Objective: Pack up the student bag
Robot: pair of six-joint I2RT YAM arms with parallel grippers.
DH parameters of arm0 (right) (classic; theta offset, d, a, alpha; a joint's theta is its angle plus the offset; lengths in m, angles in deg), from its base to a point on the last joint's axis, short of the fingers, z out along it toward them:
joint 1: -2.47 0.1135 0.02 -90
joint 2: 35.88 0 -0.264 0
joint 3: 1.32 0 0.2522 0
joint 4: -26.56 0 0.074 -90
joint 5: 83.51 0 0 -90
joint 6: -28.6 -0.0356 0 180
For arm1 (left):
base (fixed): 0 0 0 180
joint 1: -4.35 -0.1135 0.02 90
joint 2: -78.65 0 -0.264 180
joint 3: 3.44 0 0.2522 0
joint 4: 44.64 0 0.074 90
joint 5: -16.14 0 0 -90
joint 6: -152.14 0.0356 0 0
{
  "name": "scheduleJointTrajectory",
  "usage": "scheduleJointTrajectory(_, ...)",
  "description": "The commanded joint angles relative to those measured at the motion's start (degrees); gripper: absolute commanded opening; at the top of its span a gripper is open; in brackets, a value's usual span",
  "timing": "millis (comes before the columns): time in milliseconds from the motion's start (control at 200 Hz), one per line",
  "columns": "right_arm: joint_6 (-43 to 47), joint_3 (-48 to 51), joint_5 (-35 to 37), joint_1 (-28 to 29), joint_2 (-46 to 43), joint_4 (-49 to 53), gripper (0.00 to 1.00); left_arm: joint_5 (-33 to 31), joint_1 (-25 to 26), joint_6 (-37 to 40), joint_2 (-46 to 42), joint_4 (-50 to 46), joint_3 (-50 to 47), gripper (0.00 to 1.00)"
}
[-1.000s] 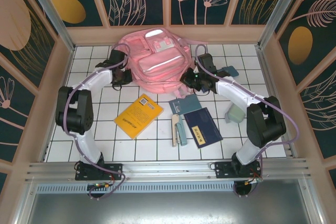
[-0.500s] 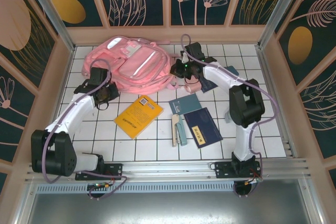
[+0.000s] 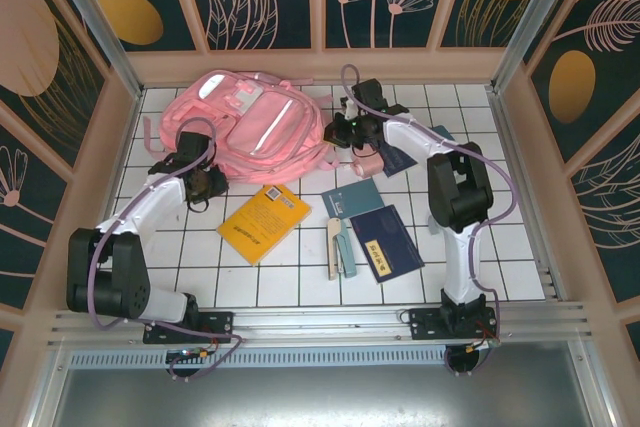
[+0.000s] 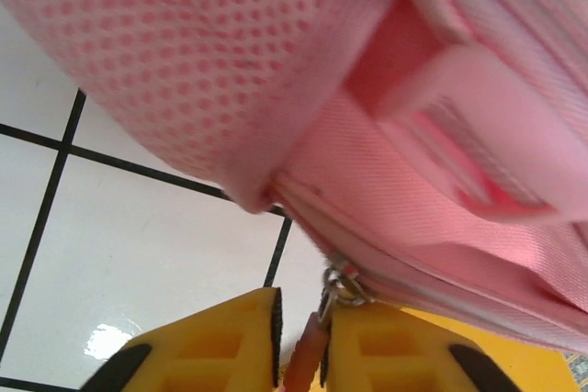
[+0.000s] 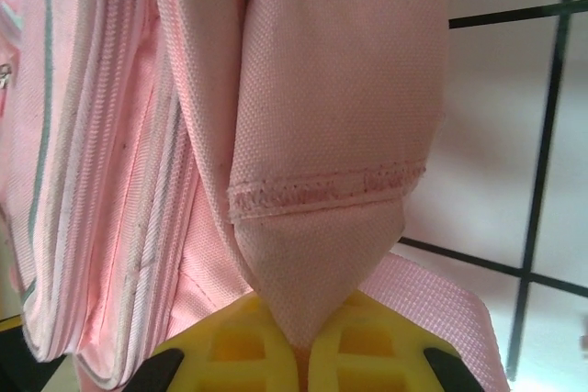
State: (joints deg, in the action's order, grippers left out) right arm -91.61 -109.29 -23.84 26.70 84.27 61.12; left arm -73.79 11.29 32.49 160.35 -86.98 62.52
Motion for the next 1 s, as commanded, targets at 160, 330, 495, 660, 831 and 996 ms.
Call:
scheduleJointTrajectory(160, 3.2, -9.6, 6.4, -4.9, 6.2, -0.8, 0.46, 1.0, -2.4, 0.7, -3.1, -4.7, 4.5, 0.51)
scheduleJointTrajectory(330, 4.6, -14.7, 9.2, -5.0, 6.7, 3.4, 0.62, 2.7, -0.3, 0.5, -2.4, -4.5, 8.4, 0.61)
scheduleJointTrajectory(495, 5.1, -8.2, 13.0, -5.1, -1.0, 1.8, 0.70, 5.1, 4.0, -1.5, -0.9, -1.6, 10.5, 0.61)
scheduleJointTrajectory(660, 4.3, 1.8, 12.9, -5.1, -8.8, -0.7, 0.70, 6.5, 7.7, -3.0, 1.4, 1.1, 10.5, 0.61)
scheduleJointTrajectory(831, 1.6, 13.9, 11.6, -2.3, -16.9, -6.1, 0.67, 3.4, 8.0, -3.4, 2.7, 1.8, 8.1, 0.61)
scheduleJointTrajectory(996, -0.1, 21.2, 13.0, 4.8, -21.7, -8.2, 0.58, -0.1, 7.9, -2.6, 3.7, 3.3, 3.1, 0.59)
